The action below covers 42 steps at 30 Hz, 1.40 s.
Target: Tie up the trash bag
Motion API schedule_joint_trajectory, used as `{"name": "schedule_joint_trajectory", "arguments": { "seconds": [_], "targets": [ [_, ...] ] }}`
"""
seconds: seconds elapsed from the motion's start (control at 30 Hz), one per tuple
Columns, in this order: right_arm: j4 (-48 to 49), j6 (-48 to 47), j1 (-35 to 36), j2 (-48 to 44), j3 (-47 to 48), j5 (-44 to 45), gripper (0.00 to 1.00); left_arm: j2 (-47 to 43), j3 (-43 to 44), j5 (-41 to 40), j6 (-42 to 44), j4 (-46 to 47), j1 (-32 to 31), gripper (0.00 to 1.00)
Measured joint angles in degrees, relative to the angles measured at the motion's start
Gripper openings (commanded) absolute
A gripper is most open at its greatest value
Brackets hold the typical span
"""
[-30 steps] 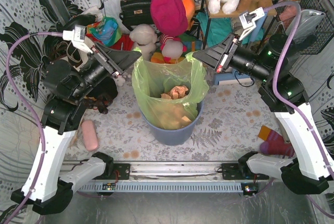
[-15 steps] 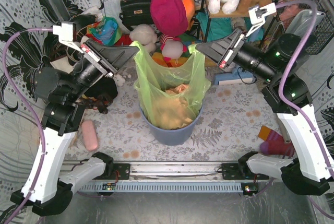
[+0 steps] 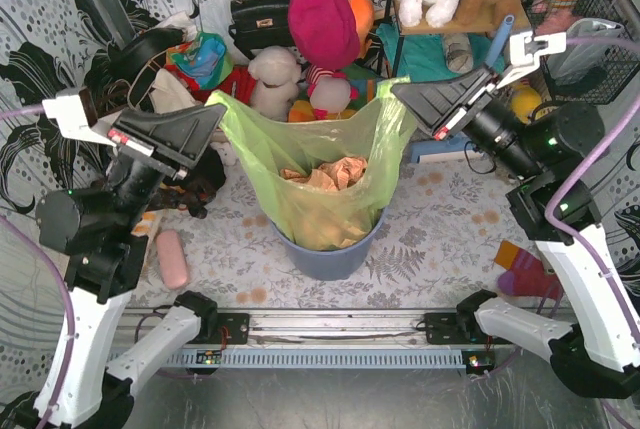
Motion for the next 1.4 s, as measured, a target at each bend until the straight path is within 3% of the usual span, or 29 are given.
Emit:
{"name": "schedule_joint_trajectory", "arguments": {
  "seconds": [0.2, 0.4, 0.5, 0.6, 0.83, 0.97, 1.17, 1.27, 1.4],
  "targets": [
    [4.3, 4.0, 0.0, -0.1, -7.3, 0.2, 0.0, -1.7, -6.6, 0.1, -1.0, 4.2, 0.0, 0.0],
    [4.1, 4.5, 0.0, 11.2, 9.5, -2.0, 0.0, 9.5, 5.4, 3.9, -0.3, 4.6, 0.0, 0.0],
    [4.4, 4.5, 0.0, 11.6, 12.9, -2.5, 0.0, 10.6, 7.2, 4.7, 0.2, 4.5, 0.0, 0.0],
    [6.2, 4.8, 0.0, 8.5, 9.0, -2.7, 0.0, 8.7, 5.6, 4.8, 0.2, 4.7, 0.0, 0.0],
    [9.6, 7.4, 0.0, 1.3, -10.0, -1.8, 0.0, -0.4, -7.7, 3.4, 0.2, 4.1, 0.0, 0.0],
    [8.2, 7.7, 0.0, 5.7, -7.0, -1.3, 0.0, 2.4, -6.4, 3.7, -0.1, 4.3, 0.0, 0.0],
    [7.3, 7.2, 0.0, 13.7, 10.1, -3.4, 0.0, 12.8, 7.6, 6.6, 0.8, 4.0, 0.0, 0.0],
    [8.6, 7.1, 0.0, 11.6, 9.2, -4.3, 0.0, 11.8, 7.5, 7.1, 1.0, 4.6, 0.0, 0.0],
    [11.1, 7.5, 0.0, 5.7, -0.7, -4.4, 0.0, 5.9, -0.9, 6.6, 0.7, 6.2, 0.0, 0.0]
  ]
}}
